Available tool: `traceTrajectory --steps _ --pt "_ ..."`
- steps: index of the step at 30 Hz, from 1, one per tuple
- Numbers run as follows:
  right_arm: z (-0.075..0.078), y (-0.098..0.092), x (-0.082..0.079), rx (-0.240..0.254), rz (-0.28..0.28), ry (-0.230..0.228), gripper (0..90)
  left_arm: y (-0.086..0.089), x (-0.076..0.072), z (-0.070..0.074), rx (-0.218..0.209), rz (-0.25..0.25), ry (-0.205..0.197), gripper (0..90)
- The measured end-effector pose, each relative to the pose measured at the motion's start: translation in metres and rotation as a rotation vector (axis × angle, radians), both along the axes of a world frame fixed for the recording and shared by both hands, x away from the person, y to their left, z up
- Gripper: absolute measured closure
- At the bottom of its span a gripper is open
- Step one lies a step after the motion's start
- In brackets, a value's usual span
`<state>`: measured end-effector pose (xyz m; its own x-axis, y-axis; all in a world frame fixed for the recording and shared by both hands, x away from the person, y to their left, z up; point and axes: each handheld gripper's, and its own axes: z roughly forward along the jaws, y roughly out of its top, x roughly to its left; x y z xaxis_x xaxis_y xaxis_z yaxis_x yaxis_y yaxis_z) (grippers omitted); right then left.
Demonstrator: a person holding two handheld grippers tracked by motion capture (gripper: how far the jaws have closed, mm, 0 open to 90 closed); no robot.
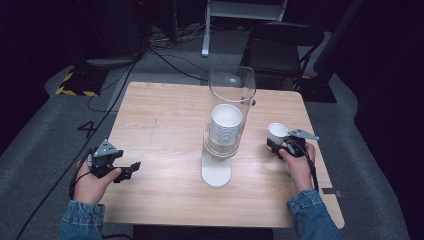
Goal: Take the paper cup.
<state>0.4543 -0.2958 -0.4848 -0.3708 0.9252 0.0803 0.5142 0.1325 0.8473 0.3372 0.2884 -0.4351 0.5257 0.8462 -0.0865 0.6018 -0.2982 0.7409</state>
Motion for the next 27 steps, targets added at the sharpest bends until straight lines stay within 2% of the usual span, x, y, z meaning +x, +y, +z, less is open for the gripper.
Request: traceTrajectory --steps 3,11,14,18,22,27 --pt "-0.004 0.001 0.001 -0.024 0.014 0.020 30.9 0.000 0.000 0.000 0.001 0.001 -0.001 20.9" --pt "-0.008 0.003 0.001 -0.075 0.038 0.034 29.8 -0.001 0.000 0.001 0.000 -0.008 0.001 20.9" --pt "-0.008 0.003 0.000 -0.090 0.022 0.034 22.1 -0.001 0.001 0.000 0.002 -0.009 -0.001 20.9" --pt "-0.006 0.002 -0.002 -0.082 0.020 0.042 15.8 -0.002 0.002 0.000 0.005 -0.013 -0.002 20.9" --pt "-0.001 -0.001 -0.006 -0.066 0.034 0.050 16.0 -0.003 0.004 0.001 -0.001 -0.016 -0.002 20.9" --pt "0.013 -0.005 -0.017 -0.040 0.042 0.043 16.0 -0.007 0.007 0.001 -0.001 -0.026 -0.004 20.9"
